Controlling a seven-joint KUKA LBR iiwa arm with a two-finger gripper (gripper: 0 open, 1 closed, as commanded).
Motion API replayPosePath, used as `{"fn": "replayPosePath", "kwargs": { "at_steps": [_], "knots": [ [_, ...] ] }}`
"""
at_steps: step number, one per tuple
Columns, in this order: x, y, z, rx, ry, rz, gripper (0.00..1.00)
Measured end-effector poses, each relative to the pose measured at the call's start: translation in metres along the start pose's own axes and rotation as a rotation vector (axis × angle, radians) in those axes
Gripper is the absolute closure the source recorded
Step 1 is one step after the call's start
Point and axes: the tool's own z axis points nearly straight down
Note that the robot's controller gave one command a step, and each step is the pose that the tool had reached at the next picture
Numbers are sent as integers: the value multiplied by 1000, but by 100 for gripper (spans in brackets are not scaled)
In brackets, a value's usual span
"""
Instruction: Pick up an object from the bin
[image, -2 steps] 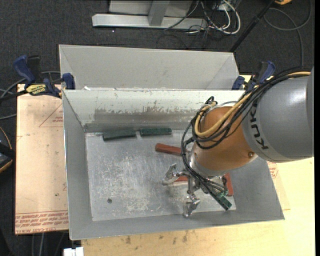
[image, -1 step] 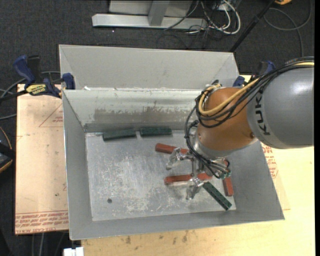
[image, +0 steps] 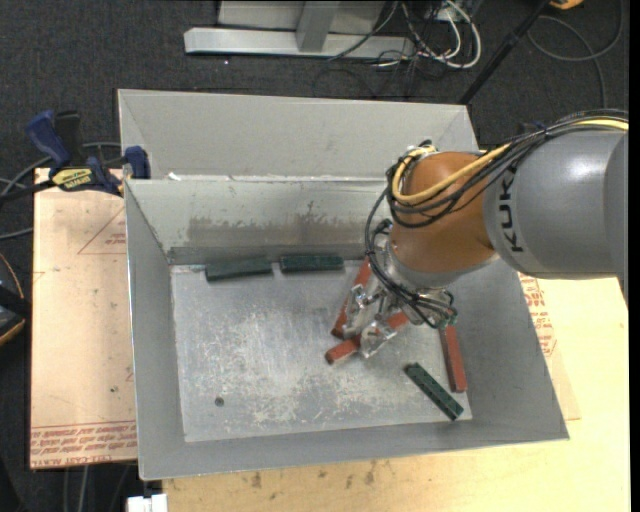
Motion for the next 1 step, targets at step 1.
{"fn": "replayPosePath", "kwargs": {
  "at_steps": [1],
  "knots": [
    [0,0,0,0,0,0,100]
  ]
}}
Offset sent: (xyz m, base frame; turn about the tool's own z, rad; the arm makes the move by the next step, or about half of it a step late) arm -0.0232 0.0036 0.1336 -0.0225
